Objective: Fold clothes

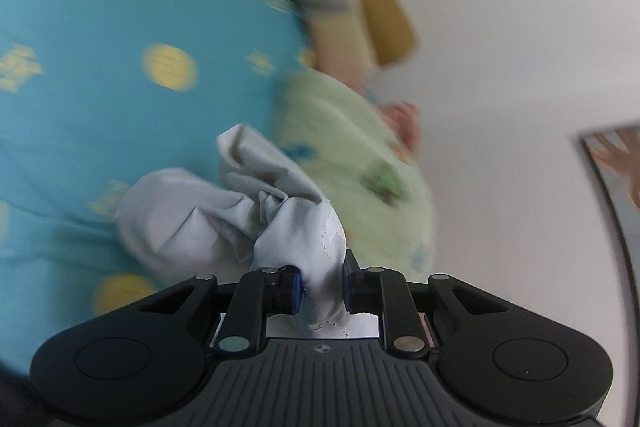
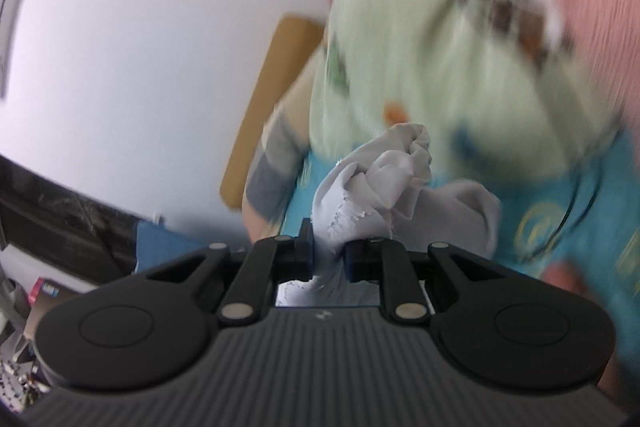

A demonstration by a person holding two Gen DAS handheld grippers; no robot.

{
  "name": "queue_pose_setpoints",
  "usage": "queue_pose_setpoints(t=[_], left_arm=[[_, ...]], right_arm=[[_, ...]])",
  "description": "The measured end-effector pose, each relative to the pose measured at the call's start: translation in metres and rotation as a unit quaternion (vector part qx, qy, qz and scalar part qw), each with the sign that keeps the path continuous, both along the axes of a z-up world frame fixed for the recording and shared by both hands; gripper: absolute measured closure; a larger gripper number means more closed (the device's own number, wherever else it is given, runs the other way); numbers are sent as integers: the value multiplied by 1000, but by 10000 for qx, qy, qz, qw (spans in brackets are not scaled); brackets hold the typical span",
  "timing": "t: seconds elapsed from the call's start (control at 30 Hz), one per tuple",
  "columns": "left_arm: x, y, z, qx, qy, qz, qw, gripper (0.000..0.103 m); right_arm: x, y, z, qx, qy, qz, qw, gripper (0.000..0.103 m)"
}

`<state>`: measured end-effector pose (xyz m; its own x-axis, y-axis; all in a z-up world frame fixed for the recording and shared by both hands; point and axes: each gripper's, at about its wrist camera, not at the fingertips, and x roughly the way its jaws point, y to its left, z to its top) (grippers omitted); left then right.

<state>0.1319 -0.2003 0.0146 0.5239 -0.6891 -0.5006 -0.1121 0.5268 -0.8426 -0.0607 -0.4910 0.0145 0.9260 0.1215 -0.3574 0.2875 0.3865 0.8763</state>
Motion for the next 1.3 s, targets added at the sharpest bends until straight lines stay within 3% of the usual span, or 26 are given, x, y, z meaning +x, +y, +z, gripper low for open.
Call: queue_pose_setpoints(t=[0.2,0.33,0.4,0.53,0.63,0.73,0.87,0.93,0.97,1.0,1.07,1.13,1.2,1.3], left_arm=[[30,-157,42,-448,-425,-810,9948,83],[30,-255,62,-939,-874,-1297,9832,83],[41,-303,58,-972,-1140,-1592,9758,83],[39,-365,22,-408,-1541,-2179,9629,83],[25,-374,-24,173,-1527,-2589,9536,83],[7,-366,-56,647,-1599,-2809,9441,83],[-1,-353,-69,808,-1719,-2888,9384,81],[-8,-351,-63,995,-1790,-2842,9366,76],[-15,-348,-55,1088,-1870,-2858,9336,65],[-24,-346,-45,1179,-1962,-2887,9296,45],[-38,-345,-27,1343,-2197,-2956,9199,27],[-54,-336,-1,1471,-2516,-2956,9097,18],[-73,-321,22,1619,-2814,-2872,9012,1],[-103,-300,55,1929,-3298,-2696,8839,0]], right_arm=[[-16,-115,72,-655,-345,-727,9946,86],[-29,-175,116,-1315,-651,-1327,9802,86],[-38,-200,132,-1672,-813,-1611,9693,86],[-58,-225,100,-2026,-462,-1953,9585,86],[-75,-233,49,-1940,218,-1915,9619,86],[-93,-224,-3,-1506,734,-1694,9712,86],[-109,-203,-19,-1532,825,-1571,9721,85],[-109,-200,-13,-1578,1031,-1558,9696,83],[-111,-199,-8,-1576,1111,-1587,9683,83],[-113,-197,-2,-1546,1165,-1611,9678,83],[-119,-189,11,-1597,1242,-1559,9668,76],[-125,-179,28,-1751,1273,-1442,9656,40],[-136,-167,45,-1994,1142,-1390,9633,23],[-152,-145,70,-2400,954,-1319,9570,21]])
